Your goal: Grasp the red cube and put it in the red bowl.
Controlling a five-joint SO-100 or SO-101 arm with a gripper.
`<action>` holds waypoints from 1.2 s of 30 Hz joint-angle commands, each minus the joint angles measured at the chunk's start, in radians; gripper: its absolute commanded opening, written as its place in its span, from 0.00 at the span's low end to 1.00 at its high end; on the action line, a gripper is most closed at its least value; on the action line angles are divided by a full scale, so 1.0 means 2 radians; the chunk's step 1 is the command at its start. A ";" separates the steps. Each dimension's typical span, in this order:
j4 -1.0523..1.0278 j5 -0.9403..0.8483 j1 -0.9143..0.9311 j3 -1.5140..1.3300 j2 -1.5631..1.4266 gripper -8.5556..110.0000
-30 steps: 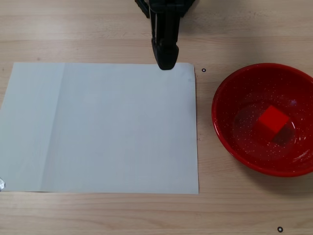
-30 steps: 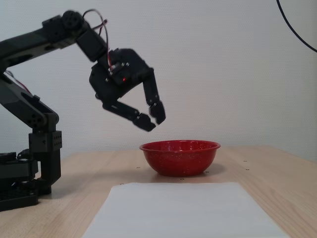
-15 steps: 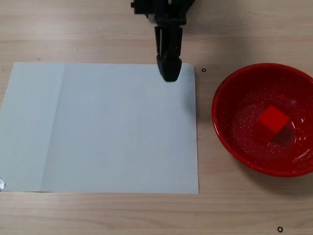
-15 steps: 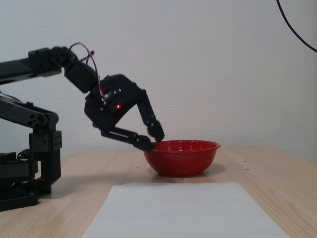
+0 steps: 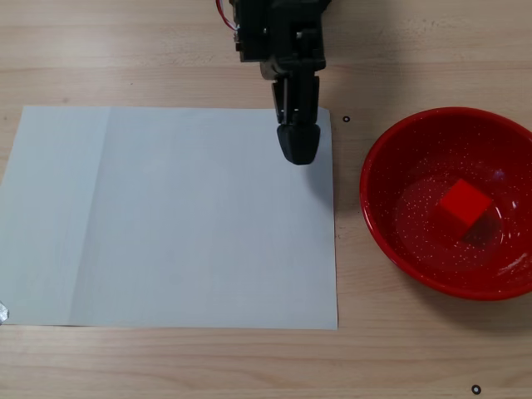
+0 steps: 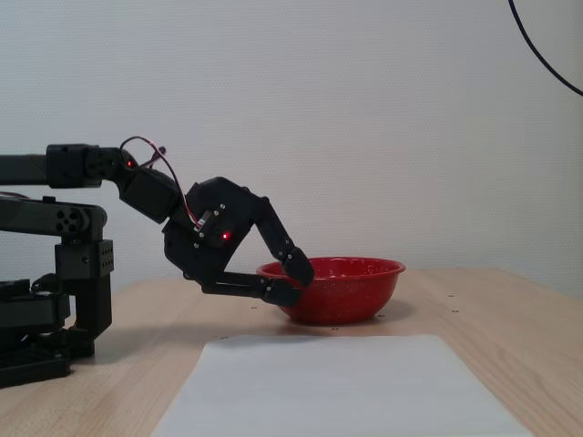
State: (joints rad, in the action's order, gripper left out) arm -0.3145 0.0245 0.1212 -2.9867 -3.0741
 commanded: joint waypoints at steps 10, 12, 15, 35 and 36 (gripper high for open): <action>0.061 0.034 -0.002 -0.058 -0.065 0.07; 0.041 0.028 -0.002 -0.058 -0.071 0.07; 0.018 0.020 -0.003 -0.058 -0.080 0.07; -0.174 -0.048 -0.030 -0.058 -0.101 0.07; -0.183 -0.054 -0.031 -0.058 -0.101 0.07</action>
State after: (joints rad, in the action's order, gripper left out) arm -0.6642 -0.0644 0.0706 -3.0986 -3.2566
